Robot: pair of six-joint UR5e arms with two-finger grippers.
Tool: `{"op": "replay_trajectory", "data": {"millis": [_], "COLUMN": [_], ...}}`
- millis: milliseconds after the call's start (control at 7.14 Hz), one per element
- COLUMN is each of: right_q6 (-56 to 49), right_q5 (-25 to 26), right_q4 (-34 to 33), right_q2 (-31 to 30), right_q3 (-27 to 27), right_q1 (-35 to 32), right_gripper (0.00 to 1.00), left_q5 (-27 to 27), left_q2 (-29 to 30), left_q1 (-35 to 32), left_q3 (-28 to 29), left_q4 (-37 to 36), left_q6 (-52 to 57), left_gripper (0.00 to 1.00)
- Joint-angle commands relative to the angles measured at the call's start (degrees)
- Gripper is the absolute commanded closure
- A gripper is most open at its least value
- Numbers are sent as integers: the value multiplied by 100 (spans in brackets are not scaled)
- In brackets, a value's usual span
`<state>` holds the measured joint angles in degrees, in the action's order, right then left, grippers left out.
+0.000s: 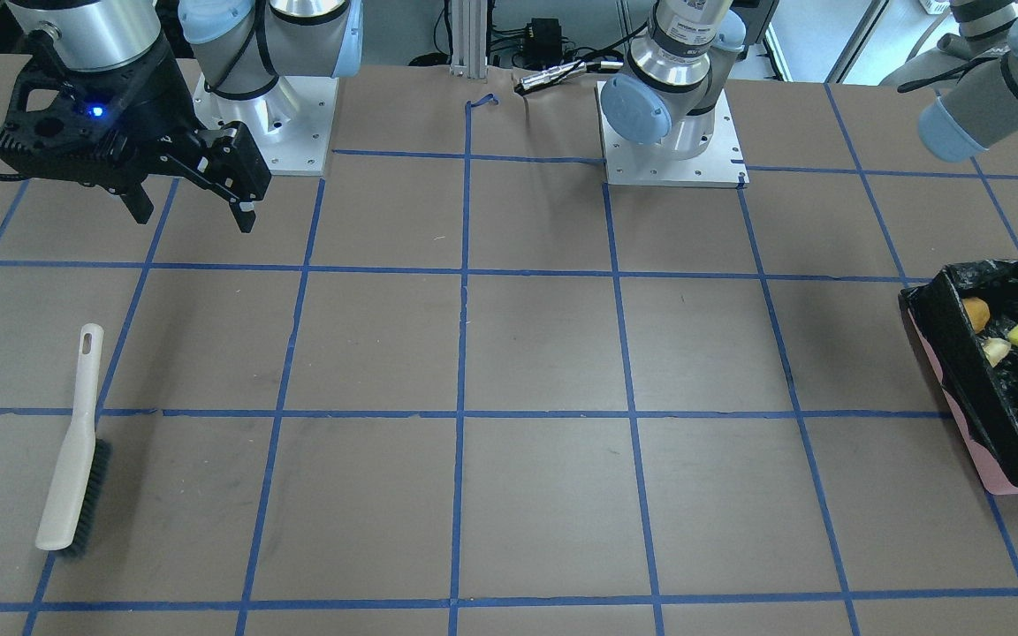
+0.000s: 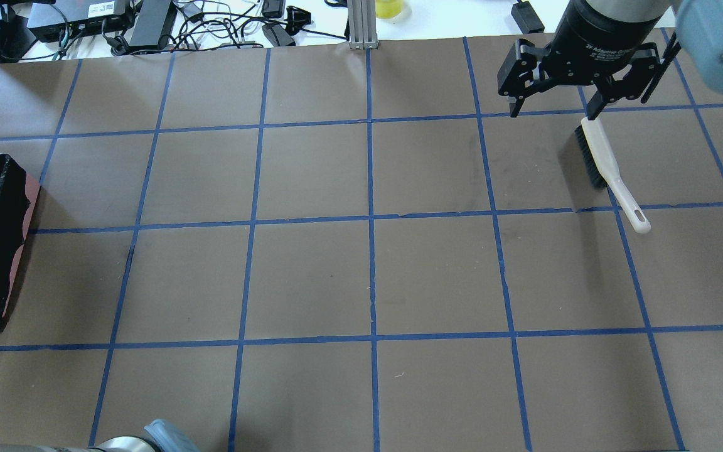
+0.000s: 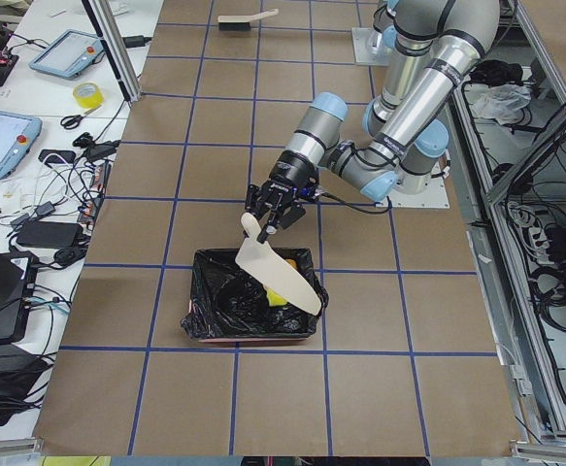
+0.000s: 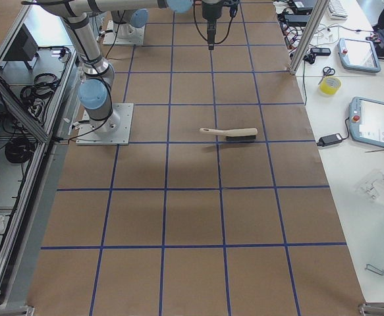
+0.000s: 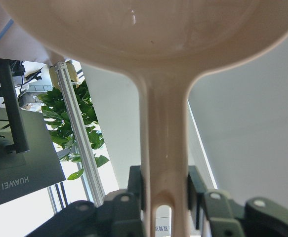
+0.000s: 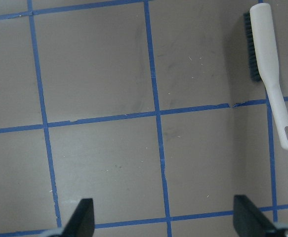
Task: Sweep and dump trash into bin
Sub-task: 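Hold the dustpan upturned over the bin with the left gripper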
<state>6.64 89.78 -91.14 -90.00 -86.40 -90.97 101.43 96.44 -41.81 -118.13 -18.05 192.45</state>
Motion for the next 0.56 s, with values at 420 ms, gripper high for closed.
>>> {"op": "replay_trajectory", "data": {"millis": [420], "right_q6": [-452], "right_q5": [-30], "right_q4": [-9], "right_q2": [-18], "right_q3": [-9], "right_q1": [-9], "right_gripper": [0], "left_q5": [43], "left_q2": [6], "left_q1": [-20], "left_q3": [610], "left_q4": [1487], "left_q6": [-128], "left_gripper": [100]}}
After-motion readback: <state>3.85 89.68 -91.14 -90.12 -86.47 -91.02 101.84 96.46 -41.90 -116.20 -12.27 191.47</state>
